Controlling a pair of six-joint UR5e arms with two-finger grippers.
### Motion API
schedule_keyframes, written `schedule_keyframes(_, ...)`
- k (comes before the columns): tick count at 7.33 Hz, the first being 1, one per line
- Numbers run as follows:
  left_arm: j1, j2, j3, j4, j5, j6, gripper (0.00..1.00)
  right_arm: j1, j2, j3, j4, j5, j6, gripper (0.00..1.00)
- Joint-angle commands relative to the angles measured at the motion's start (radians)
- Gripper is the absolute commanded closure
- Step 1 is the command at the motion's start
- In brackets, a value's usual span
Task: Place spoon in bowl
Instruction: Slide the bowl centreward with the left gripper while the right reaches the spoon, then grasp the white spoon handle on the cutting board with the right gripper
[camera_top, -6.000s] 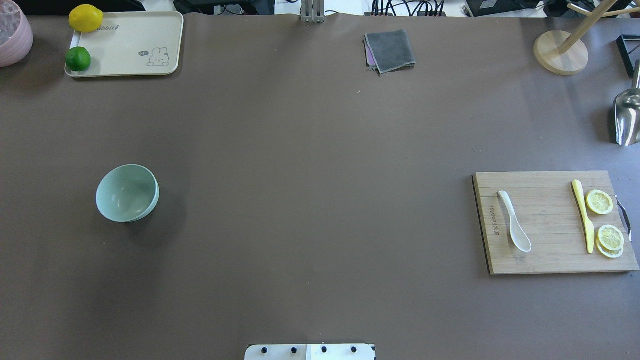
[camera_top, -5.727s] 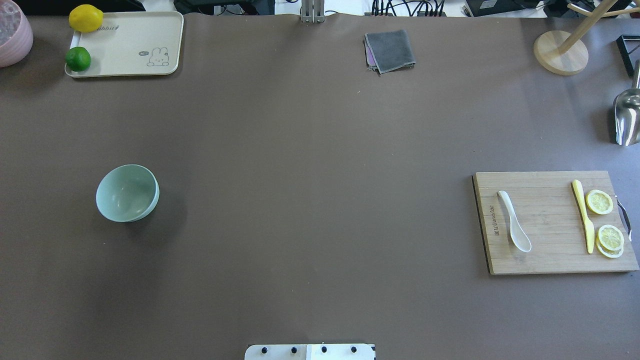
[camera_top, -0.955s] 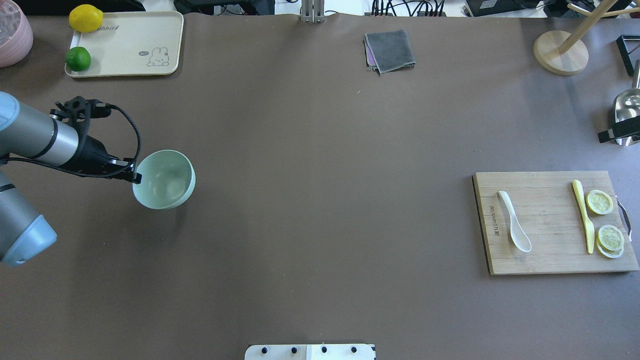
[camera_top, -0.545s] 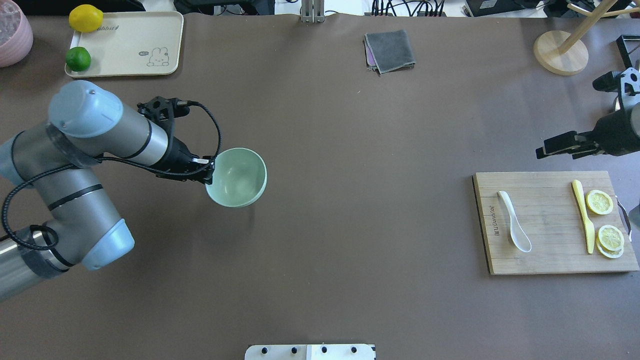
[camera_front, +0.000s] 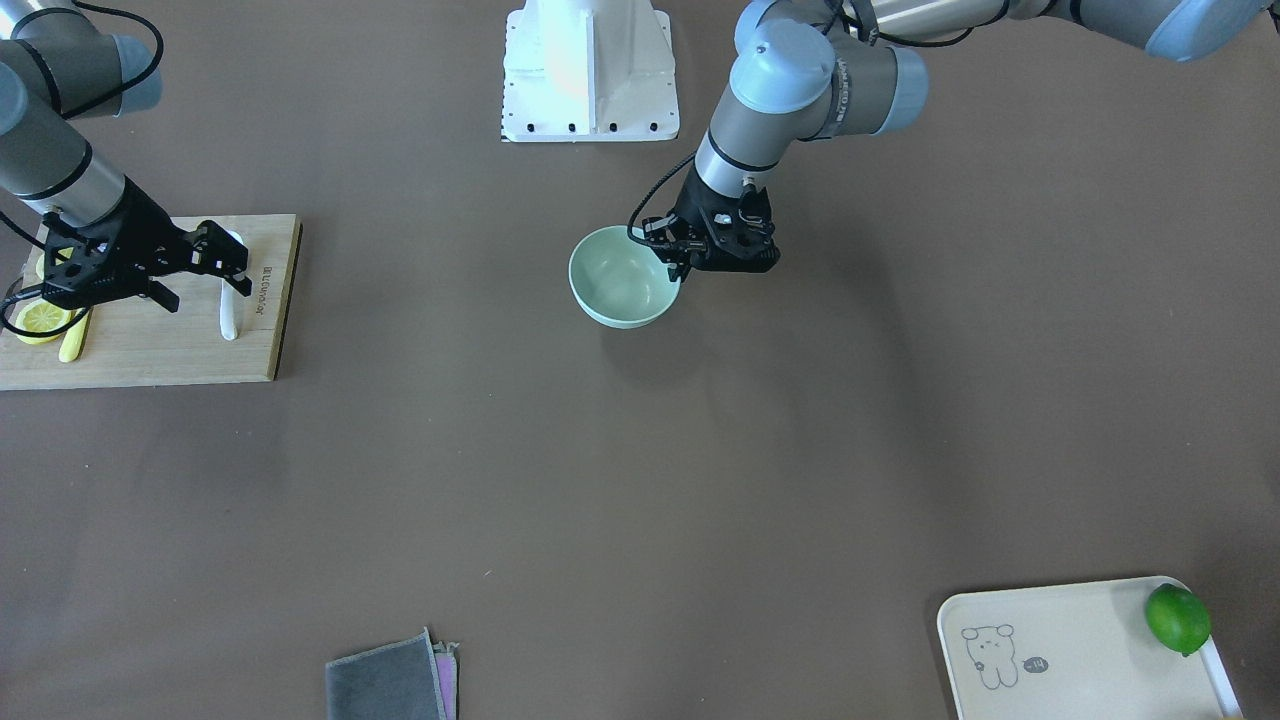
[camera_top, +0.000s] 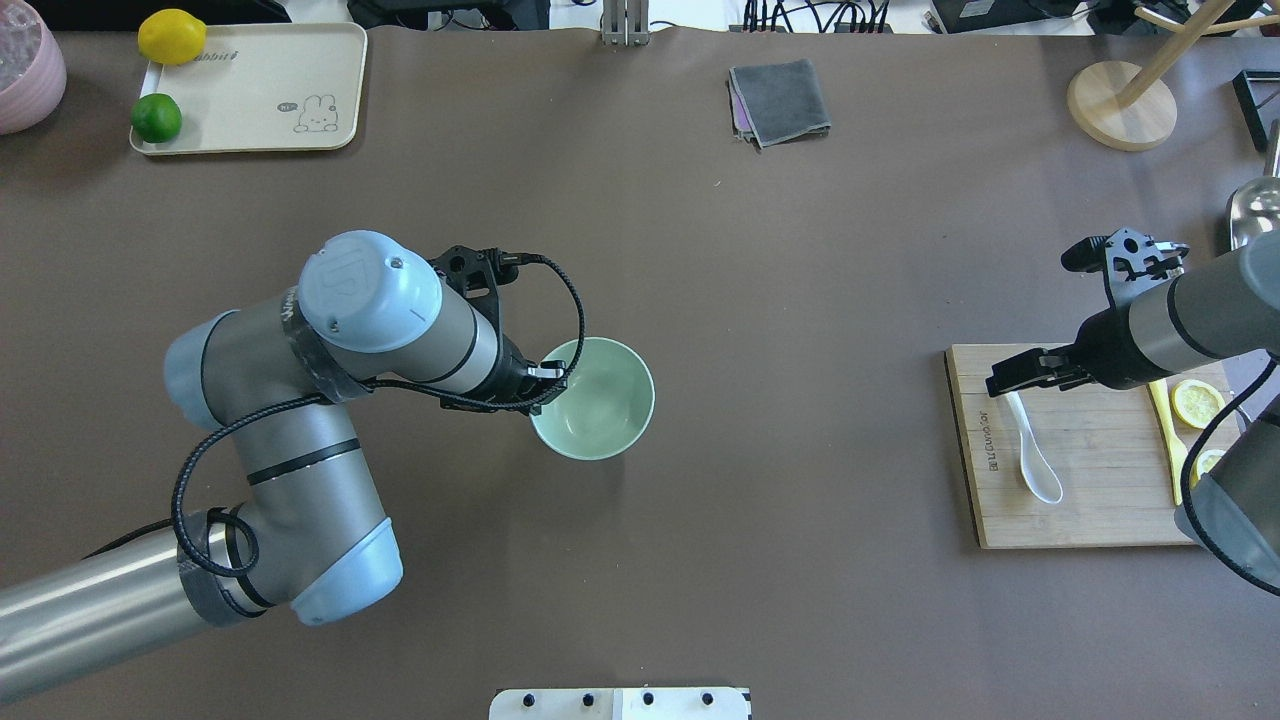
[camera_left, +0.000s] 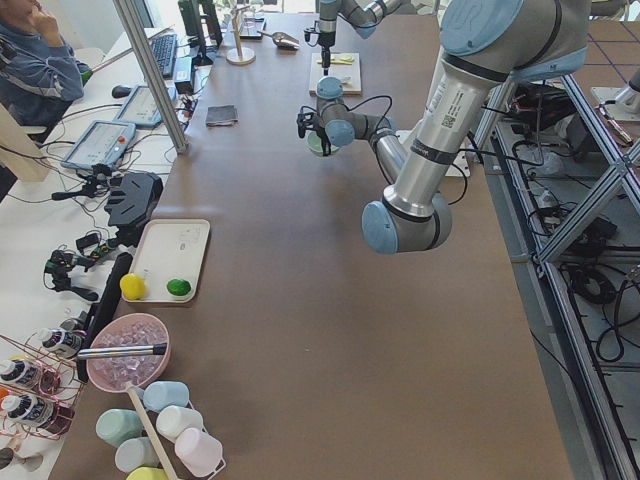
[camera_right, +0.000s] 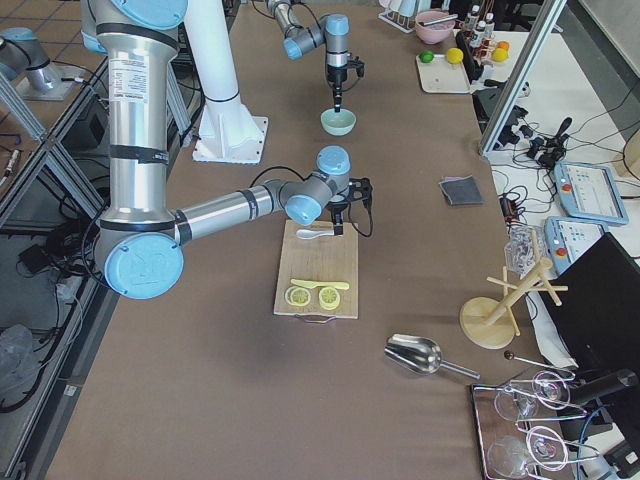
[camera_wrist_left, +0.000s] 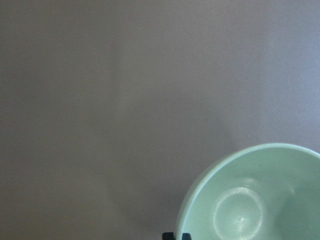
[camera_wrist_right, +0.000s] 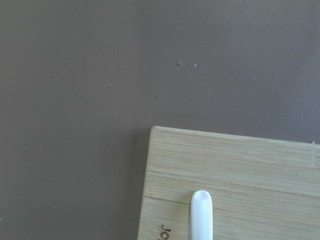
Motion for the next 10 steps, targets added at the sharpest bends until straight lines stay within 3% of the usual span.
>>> schedule_keyframes(1,0.063,-0.032,0.008,0.042,0.071,-0.009,1.0,-0.049,0.001,-0.037,-0.002,-0.044,0.006,0.11)
schedule_keyframes(6,0.094,-0.035,0.016,0.042,0.102,-0.036,1.0,-0.05,-0.026,-0.037,0.0,-0.044,0.005,0.52)
schedule_keyframes(8,0.097,-0.033,0.016,0.042,0.102,-0.038,1.0,-0.05,-0.028,-0.036,0.0,-0.043,0.005,0.52)
schedule_keyframes(9,0.097,-0.029,0.011,0.042,0.102,-0.038,1.0,-0.051,-0.028,-0.034,0.0,-0.041,0.006,0.58)
schedule_keyframes(10,0.097,-0.027,0.009,0.042,0.102,-0.038,0.84,-0.051,-0.027,-0.037,0.0,-0.041,0.006,0.65)
